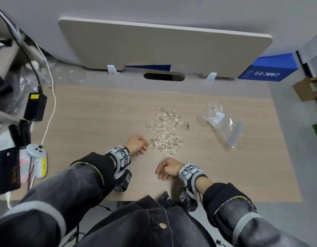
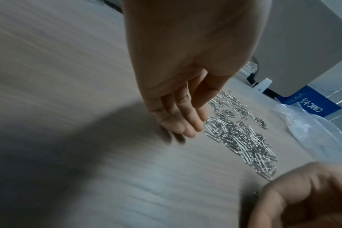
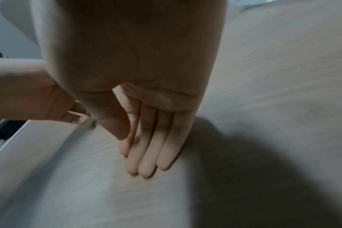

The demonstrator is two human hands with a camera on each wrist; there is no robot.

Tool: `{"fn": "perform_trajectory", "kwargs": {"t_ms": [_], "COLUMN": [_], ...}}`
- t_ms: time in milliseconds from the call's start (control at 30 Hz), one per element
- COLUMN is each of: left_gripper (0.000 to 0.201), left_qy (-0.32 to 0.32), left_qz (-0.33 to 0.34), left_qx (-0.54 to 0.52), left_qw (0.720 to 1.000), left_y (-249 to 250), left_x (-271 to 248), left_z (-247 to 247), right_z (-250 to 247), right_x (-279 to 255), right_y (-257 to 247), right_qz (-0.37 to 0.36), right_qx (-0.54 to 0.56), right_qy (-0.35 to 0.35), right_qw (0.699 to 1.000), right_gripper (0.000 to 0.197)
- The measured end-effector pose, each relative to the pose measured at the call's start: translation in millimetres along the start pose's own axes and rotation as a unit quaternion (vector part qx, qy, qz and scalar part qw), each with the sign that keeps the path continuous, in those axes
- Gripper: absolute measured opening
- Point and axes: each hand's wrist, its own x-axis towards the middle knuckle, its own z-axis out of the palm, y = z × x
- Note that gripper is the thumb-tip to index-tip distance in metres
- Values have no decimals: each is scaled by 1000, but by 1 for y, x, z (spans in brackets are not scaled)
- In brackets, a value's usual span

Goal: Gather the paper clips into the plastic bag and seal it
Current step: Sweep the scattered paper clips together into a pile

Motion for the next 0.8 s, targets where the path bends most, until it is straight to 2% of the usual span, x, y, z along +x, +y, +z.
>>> {"fn": "perform_trajectory", "kwargs": {"t_ms": [67, 133, 233, 333, 400, 500, 600, 667, 733, 800], "left_gripper": [32, 31, 32, 31, 29, 28, 26, 25, 24, 23], "left_qy": [5, 0, -18, -38, -53, -70, -110, -145, -151, -130], "left_qz": [-11, -21, -23, -20, -7, 29, 56, 64, 60, 54], "left_qx": [6, 20, 49, 69, 79, 97, 123, 167, 214, 226], "left_qw": [1000, 1000, 998, 997, 995, 992, 985, 973, 963, 964], "left_y": [-13, -24, -34, -37, -35, -22, -9, 2, 12, 26], "left_x": [-1, -4, -5, -3, -1, 5, 8, 12, 17, 25], "left_z": [-9, -17, -23, -24, -21, -8, 10, 20, 24, 27], "right_z": [0, -5, -18, -28, -30, -31, -31, -38, -47, -62], "right_x": [8, 17, 27, 28, 20, -5, -20, -18, -8, 6], "right_y": [-12, -25, -41, -42, -28, -4, 5, 1, -9, -21], "right_qz": [-10, -25, -50, -75, -66, -18, 26, 38, 28, -5], "right_qx": [12, 57, 121, 144, 133, 71, -35, -106, -141, -145], "right_qy": [9, 81, 222, 300, 330, 315, 202, 155, 148, 169], "right_qw": [1000, 995, 966, 940, 932, 946, 978, 981, 978, 975], "right_gripper": [40, 37, 35, 37, 36, 38, 40, 36, 35, 33]}}
